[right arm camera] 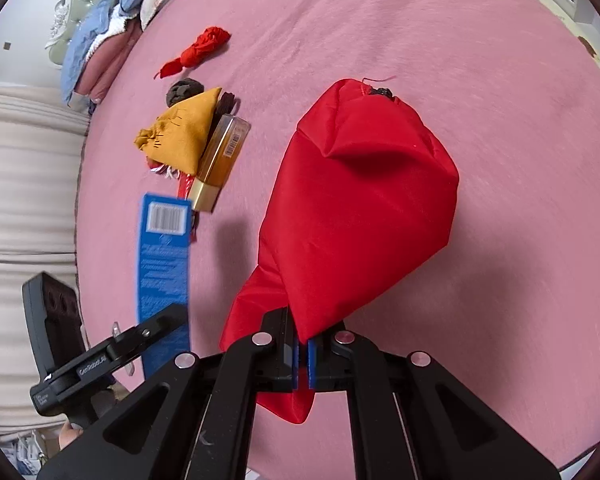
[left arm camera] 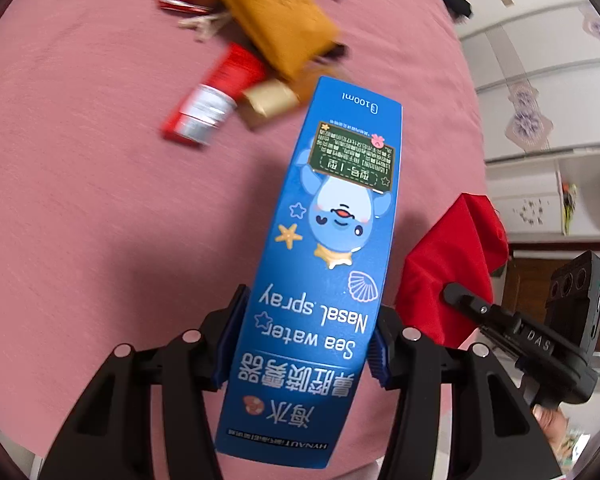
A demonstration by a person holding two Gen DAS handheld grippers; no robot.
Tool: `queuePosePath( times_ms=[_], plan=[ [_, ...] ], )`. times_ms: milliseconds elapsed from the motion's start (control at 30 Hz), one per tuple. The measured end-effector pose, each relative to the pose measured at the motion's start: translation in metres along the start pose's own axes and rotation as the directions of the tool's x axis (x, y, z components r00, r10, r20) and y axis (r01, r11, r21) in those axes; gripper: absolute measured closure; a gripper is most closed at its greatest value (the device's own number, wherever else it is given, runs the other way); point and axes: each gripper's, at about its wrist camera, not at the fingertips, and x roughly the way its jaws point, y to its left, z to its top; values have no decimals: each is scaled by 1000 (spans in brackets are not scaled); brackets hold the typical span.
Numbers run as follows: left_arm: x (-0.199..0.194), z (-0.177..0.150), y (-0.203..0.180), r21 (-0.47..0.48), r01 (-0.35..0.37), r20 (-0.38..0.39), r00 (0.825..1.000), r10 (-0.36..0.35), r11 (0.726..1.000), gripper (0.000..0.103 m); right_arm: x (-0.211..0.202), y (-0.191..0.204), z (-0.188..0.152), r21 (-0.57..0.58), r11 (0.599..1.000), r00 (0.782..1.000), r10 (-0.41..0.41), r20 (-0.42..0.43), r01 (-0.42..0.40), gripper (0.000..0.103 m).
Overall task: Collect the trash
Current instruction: 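Carry the blue box and red bag with both tools over the yellow bin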
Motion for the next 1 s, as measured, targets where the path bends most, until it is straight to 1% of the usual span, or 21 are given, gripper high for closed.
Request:
queuePosePath(
  times_ms=[100, 300, 333, 467, 600, 700, 900, 1000],
  plan=[
    [7, -15, -36, 72, -5, -17, 1000, 6, 997, 51, -17, -8, -11, 0, 1000, 1000, 1, 25, -1, 100],
    [24, -43, -102, 162, 7, -58, 998, 2, 987, 51, -67, -41, -27, 16, 1000, 996, 13, 90, -15, 100],
    [30, -46, -119, 175, 12, -65, 998, -1, 985, 51, -73, -47, -27, 22, 1000, 995, 14, 98, -16, 100],
    [49, -57, -167, 198, 26, -85, 996, -9, 980, 51, -107, -85, -29, 56, 998, 992, 18, 128, -25, 100],
    [74, -70, -220, 222, 40, -111, 994, -15, 974, 51, -136, -123, -28, 68, 998, 989, 2, 147, -12, 100],
    [96, -79, -259, 243, 50, -135, 991, -17, 969, 51, -157, -158, -25, 96, 995, 987, -10, 160, -6, 100],
    [141, -91, -324, 286, 82, -183, 983, -29, 955, 51, -191, -221, -15, 149, 989, 981, -36, 193, 7, 100],
    [168, -96, -364, 308, 97, -214, 976, -30, 946, 51, -204, -250, -10, 179, 984, 977, -51, 206, 13, 100]
  ],
)
